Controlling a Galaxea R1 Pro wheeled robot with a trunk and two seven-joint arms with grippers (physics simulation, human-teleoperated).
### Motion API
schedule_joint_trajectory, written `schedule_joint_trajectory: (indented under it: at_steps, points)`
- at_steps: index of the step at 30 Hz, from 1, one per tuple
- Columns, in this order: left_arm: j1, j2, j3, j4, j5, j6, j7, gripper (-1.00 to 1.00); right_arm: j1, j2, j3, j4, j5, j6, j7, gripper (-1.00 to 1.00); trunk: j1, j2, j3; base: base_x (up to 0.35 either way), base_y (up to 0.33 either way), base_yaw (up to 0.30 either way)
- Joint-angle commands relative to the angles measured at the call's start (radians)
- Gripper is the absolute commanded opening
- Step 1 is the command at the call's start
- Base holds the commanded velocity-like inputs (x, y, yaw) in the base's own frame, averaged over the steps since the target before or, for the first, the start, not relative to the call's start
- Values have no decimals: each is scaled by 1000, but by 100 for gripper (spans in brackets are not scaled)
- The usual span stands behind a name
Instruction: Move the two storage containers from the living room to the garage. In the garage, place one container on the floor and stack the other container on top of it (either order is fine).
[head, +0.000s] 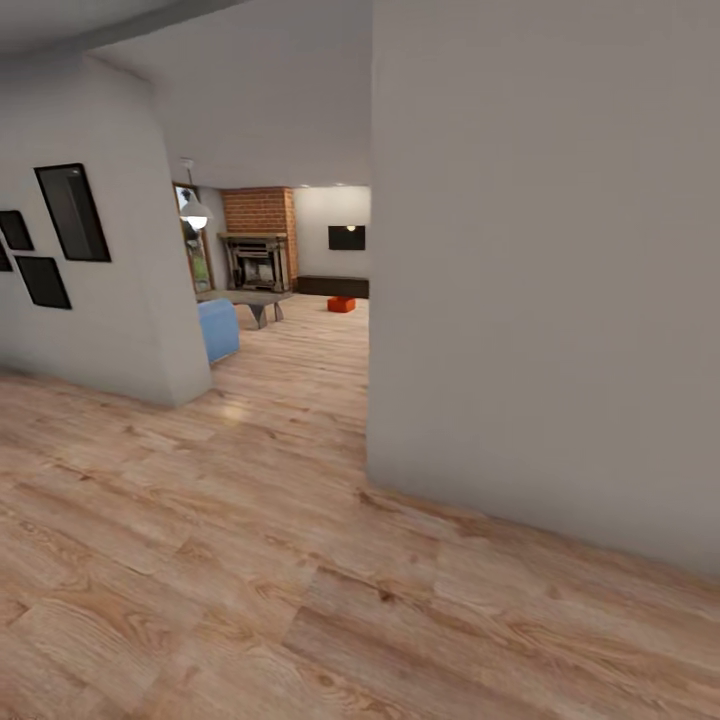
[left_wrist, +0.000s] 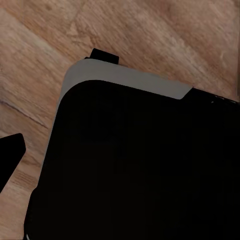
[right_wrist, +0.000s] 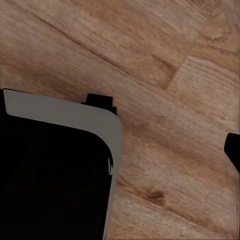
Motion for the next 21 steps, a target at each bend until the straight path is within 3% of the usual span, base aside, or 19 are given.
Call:
schedule_joint_trajectory:
  at_steps: [1, 21]
  points:
    - [0, 0, 0, -2, 6, 5, 0, 100, -1, 0, 8, 3, -10, -6, 4, 100, 1, 0, -1, 322, 0, 272]
    - [0, 0, 0, -2, 6, 5, 0, 100, -1, 0, 8, 3, -9, -7, 4, 100, 1, 0, -1, 322, 0, 272]
